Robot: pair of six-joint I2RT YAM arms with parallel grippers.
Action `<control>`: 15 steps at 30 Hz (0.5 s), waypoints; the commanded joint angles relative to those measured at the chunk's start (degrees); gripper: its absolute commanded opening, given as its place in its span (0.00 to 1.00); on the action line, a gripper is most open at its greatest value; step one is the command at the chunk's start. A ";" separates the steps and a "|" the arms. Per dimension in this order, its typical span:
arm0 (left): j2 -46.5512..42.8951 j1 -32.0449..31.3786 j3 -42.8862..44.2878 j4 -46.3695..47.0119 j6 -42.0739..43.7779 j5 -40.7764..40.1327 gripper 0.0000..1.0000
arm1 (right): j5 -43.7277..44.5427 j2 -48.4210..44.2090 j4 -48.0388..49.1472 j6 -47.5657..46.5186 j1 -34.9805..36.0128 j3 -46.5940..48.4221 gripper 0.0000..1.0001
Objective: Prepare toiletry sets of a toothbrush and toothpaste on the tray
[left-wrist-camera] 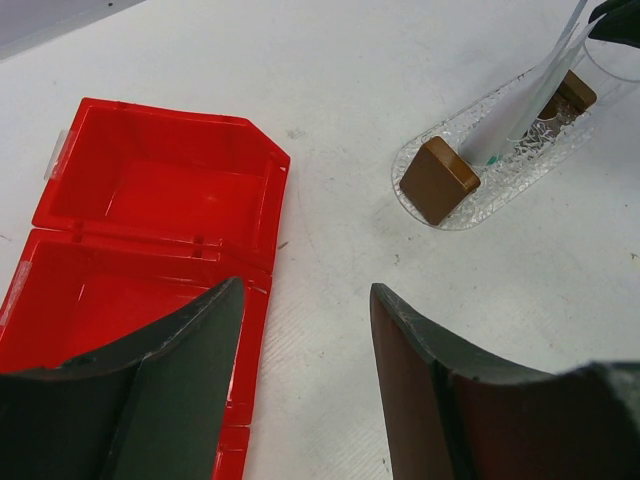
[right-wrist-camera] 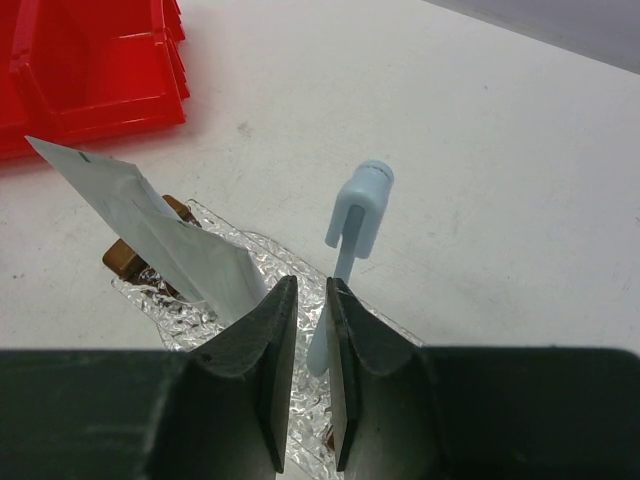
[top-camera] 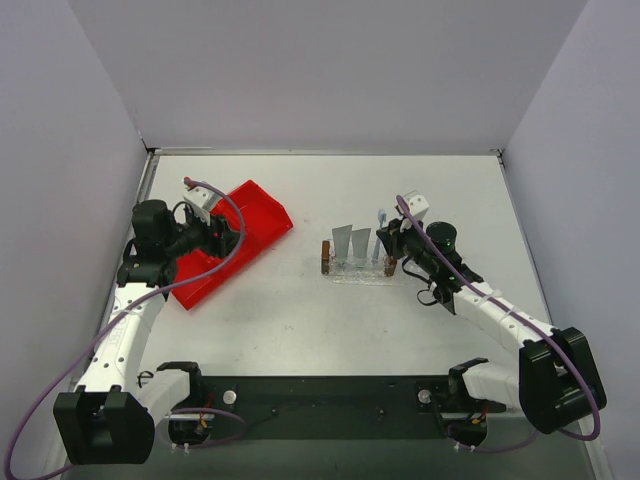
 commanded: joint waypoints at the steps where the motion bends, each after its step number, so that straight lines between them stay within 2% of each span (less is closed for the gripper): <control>1: -0.62 0.29 0.03 1.99 0.49 1.51 0.63 | -1.38 -0.05 2.41 0.05 -0.34 -0.07 0.15; 15: -0.71 0.29 0.02 1.90 1.02 1.51 0.63 | -2.00 -1.45 -0.22 -0.04 -0.25 0.63 0.18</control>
